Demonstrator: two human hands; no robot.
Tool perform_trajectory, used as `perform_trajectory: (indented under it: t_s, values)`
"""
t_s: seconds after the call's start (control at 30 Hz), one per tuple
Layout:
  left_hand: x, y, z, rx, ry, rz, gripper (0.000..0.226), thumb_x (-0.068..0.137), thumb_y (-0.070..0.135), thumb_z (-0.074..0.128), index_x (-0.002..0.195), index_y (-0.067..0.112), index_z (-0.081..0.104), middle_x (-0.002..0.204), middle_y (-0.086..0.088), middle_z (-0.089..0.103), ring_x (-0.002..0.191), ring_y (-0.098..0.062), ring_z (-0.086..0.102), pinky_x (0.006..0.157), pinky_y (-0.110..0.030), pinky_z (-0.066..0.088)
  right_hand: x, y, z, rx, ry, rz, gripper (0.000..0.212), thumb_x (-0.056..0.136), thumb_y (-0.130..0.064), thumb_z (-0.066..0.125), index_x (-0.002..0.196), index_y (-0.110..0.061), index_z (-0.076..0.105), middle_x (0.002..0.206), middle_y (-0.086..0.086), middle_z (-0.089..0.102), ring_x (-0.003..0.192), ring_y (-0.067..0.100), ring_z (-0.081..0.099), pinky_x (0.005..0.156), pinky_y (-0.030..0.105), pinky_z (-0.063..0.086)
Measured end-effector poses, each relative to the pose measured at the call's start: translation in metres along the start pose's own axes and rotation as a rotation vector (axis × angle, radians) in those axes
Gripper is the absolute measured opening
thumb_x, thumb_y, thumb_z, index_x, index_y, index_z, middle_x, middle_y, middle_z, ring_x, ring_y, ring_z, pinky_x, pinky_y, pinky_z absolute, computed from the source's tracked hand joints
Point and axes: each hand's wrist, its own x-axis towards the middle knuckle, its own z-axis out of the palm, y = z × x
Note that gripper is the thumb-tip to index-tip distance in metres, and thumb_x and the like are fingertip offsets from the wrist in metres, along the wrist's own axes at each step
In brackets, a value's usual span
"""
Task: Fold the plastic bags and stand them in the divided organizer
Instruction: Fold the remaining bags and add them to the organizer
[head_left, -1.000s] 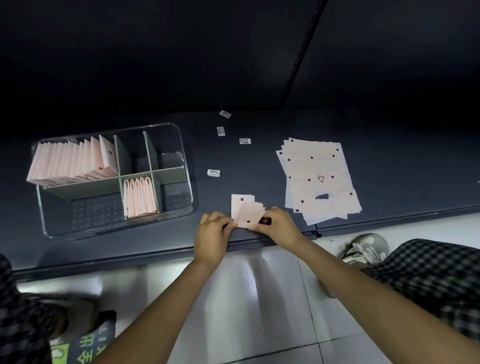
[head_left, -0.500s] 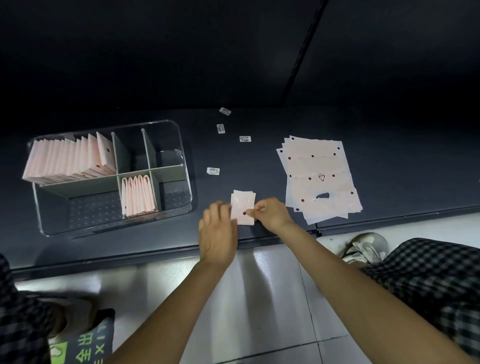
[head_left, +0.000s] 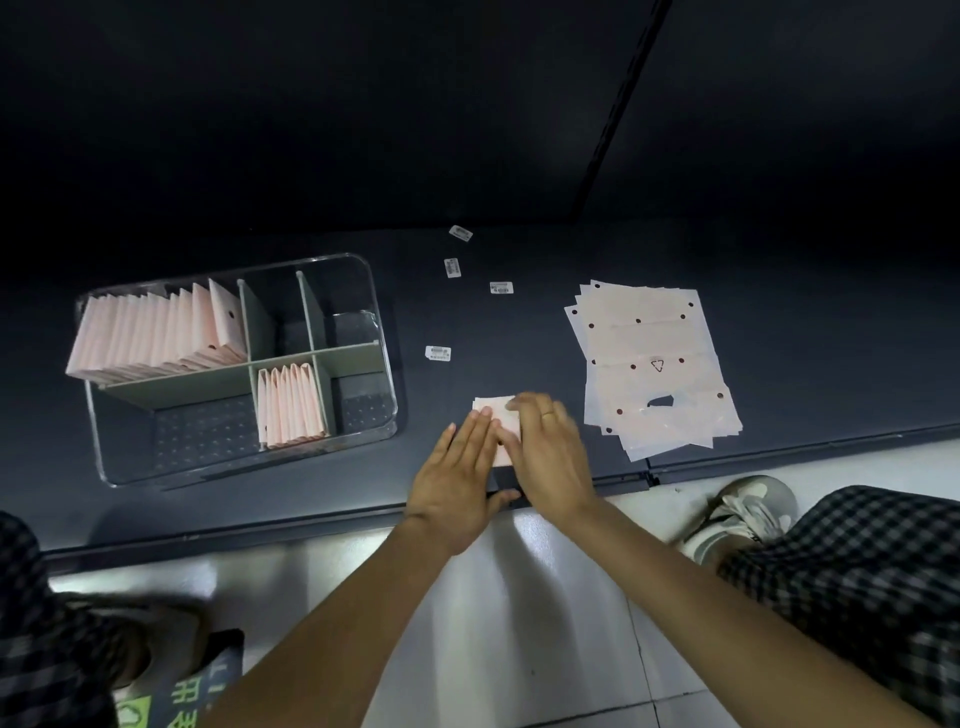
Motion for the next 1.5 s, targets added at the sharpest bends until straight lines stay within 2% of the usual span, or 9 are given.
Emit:
perform_trajectory:
  t_s: [0.13,0.37,0.5,0.57,0.67,1.0,1.1,1.3,1.5]
  values:
    - [-0.001,-0.001,0.000,-0.095,0.006,0.017,0.075,0.097,0.055,0.016,0.138,0.012,-0.029,0.149,-0.002,-0.032,0.139,-0.015,-0.028,0.116,-0.034,-0.016,-0.005,0.010,0.016,-0.102,-0.323,-0.268,0.062,0.101,-0.043,0.026,0.150,-0.014,0.001,0.158,-0.003,-0.004,0.146,0.010,-0.008,0.118,0.029,-0.010]
    - [-0.005,-0.026,0.000,-0.115,0.008,0.099,0.080,0.095,0.061,0.022,0.144,0.014,-0.021,0.152,0.001,-0.025,0.136,-0.012,-0.029,0.113,-0.028,-0.020,-0.003,0.031,0.018,-0.306,-0.383,-0.324,0.075,0.096,-0.057,0.020,0.146,-0.014,-0.016,0.150,-0.004,-0.026,0.140,0.012,-0.023,0.117,0.033,-0.014]
    - [-0.004,-0.030,-0.001,-0.140,0.002,0.093,0.078,0.096,0.058,0.024,0.147,0.014,-0.015,0.157,0.001,-0.016,0.144,-0.011,-0.017,0.114,-0.027,-0.016,-0.001,0.029,0.011,-0.174,-0.376,-0.280,0.073,0.098,-0.044,0.039,0.150,-0.012,-0.001,0.158,0.002,-0.006,0.147,0.016,-0.003,0.119,0.029,-0.004]
    - [-0.002,-0.028,-0.003,-0.165,-0.001,0.069,0.077,0.096,0.056,0.027,0.149,0.014,-0.011,0.158,0.000,-0.014,0.145,-0.011,-0.014,0.114,-0.027,-0.015,-0.004,0.031,0.002,-0.112,-0.307,-0.275,0.064,0.093,-0.031,0.055,0.146,-0.008,0.028,0.156,0.010,0.018,0.142,0.021,0.024,0.115,0.031,0.027]
    - [-0.001,-0.025,-0.007,-0.203,0.011,0.050,0.075,0.097,0.053,0.030,0.150,0.014,-0.005,0.159,0.000,-0.009,0.145,-0.010,-0.009,0.114,-0.026,-0.014,-0.007,0.031,-0.007,-0.193,-0.159,-0.429,0.042,0.063,-0.007,0.082,0.103,-0.007,0.069,0.118,0.011,0.065,0.104,0.023,0.066,0.067,0.030,0.059]
    - [-0.009,-0.026,-0.018,-0.572,0.182,-0.089,0.048,0.097,0.034,0.049,0.142,0.021,0.040,0.150,0.007,0.037,0.143,-0.013,0.020,0.117,-0.029,0.012,0.016,0.012,-0.030,-0.088,-0.230,-0.336,0.030,0.093,-0.007,0.045,0.121,-0.014,0.055,0.116,0.007,0.062,0.108,0.025,0.056,0.085,0.030,0.042]
    - [-0.018,-0.031,-0.034,-0.961,0.368,-0.228,0.010,0.089,0.016,0.063,0.096,0.011,0.069,0.105,0.000,0.070,0.105,-0.009,0.060,0.088,-0.026,0.044,0.023,-0.004,-0.045,0.163,-0.152,-0.139,0.022,0.100,-0.018,0.043,0.110,-0.009,0.060,0.103,0.011,0.068,0.095,0.030,0.062,0.081,0.033,0.043]
    - [-0.028,-0.040,-0.075,-1.531,0.347,-0.369,0.018,0.085,0.001,0.065,0.072,0.014,0.062,0.059,0.005,0.063,0.057,-0.003,0.054,0.062,-0.014,0.046,0.041,-0.032,-0.069,0.511,-0.094,0.025,0.021,0.097,-0.011,0.045,0.094,-0.008,0.066,0.092,0.008,0.068,0.085,0.027,0.064,0.080,0.031,0.051]
    - [-0.048,-0.063,-0.090,-1.268,0.598,-0.513,0.009,0.086,0.010,0.065,0.080,0.015,0.068,0.068,-0.001,0.066,0.065,-0.017,0.063,0.067,-0.027,0.052,0.042,-0.072,-0.065,0.574,0.070,0.159,0.010,0.093,-0.017,0.054,0.099,-0.015,0.063,0.091,-0.007,0.064,0.083,0.006,0.059,0.074,0.013,0.045]
